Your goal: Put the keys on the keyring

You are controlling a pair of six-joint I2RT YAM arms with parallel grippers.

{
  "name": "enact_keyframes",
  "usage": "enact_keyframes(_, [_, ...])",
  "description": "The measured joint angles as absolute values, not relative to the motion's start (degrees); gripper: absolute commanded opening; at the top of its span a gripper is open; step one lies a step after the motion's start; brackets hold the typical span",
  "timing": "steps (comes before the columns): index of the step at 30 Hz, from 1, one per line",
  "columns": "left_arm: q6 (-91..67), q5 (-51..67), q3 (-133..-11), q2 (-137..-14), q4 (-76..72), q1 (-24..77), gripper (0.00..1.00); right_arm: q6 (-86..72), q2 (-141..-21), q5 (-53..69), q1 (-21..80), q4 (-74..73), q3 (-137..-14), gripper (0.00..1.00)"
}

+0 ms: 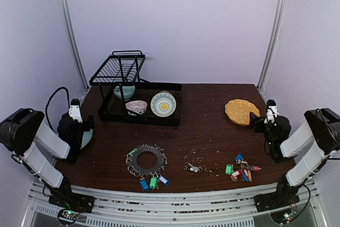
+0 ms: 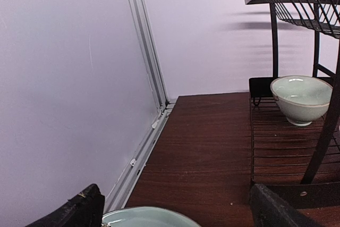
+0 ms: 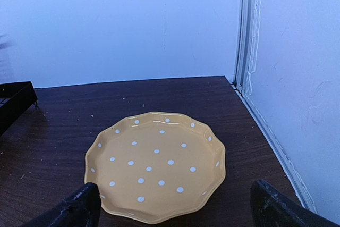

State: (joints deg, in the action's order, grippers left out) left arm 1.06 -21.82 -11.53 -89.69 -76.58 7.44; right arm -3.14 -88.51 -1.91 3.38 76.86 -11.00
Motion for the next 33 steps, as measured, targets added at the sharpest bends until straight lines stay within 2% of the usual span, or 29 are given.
enact_keyframes(12, [1.0,-21.6,-11.6,-89.7,-76.6,7.4,0.98,-3.4,-88.6,-1.9,2.8,76.0,-12.3,1.0])
enact_keyframes(17, [-0.2,-24.1,-12.7,-83.7,-68.7,7.4,0.98,-4.8,-80.8,-2.5,2.6,60.5,-18.6,1.0])
enact_keyframes(21, [-3.4,-29.7,-11.8,-71.1,-66.2,7.4,0.98,-8.9,-72.2,3.8,2.5,47.1,-29.0,0.85])
enact_keyframes(25, [-8.9,-31.5,-8.4,-55.0,-61.9,8.3,0.97,-15.9,-70.9,17.3,4.8,37.5,-39.4,0.76])
enact_keyframes(28, [-11.6,-32.2,-11.1,-46.3,-53.4,11.7,0.94,-17.9,-73.0,21.1,12.6,28.3,-45.1,0.71])
enact_keyframes(33, [-13.1,-33.3,-16.5,-35.8,-40.9,23.0,0.9,-16.7,-80.7,20.3,30.7,11.5,-53.1,0.61])
